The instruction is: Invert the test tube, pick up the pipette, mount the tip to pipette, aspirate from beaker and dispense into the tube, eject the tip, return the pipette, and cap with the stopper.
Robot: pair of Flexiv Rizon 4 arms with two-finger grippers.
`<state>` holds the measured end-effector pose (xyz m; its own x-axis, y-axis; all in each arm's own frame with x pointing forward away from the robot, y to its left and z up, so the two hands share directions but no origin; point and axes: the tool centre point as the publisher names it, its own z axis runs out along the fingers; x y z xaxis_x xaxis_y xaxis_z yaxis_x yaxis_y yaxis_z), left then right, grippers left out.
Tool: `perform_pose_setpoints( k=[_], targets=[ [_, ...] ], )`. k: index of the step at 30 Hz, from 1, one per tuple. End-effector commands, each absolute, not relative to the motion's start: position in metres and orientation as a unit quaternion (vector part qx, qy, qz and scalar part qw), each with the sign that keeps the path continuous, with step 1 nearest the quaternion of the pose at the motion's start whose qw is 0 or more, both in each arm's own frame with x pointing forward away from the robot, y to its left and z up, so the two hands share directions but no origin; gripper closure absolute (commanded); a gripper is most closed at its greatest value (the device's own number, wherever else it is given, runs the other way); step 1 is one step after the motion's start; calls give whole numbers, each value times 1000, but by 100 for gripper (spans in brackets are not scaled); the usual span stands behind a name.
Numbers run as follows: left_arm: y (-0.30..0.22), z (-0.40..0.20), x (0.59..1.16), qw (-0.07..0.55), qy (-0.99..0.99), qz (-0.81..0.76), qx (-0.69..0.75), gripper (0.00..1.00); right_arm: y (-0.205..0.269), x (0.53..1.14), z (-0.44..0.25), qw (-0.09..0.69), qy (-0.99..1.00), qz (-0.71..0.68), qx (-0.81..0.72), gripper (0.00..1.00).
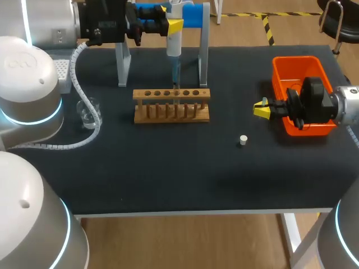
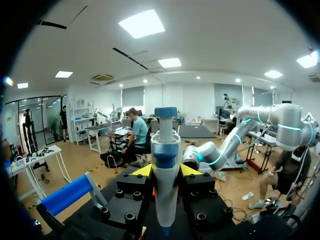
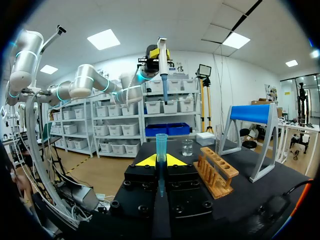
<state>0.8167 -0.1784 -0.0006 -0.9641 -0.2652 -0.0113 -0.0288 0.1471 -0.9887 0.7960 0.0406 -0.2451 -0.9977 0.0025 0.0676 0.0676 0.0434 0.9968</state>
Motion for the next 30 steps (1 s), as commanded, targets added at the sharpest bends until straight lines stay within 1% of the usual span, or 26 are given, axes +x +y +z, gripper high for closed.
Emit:
perform_pose_setpoints(
  k=[1, 12, 30],
  targets=[
    [-177, 1, 816, 90, 753, -645, -97, 100, 41, 796, -245, 23, -722, -691, -24, 100],
    [-177, 1, 816, 90, 753, -645, -97, 100, 41, 796, -245, 23, -722, -691, -24, 100],
    [-177, 1, 816, 90, 753, -645, -97, 100, 131, 805, -245, 43, -730, -682, 12, 100]
  ],
)
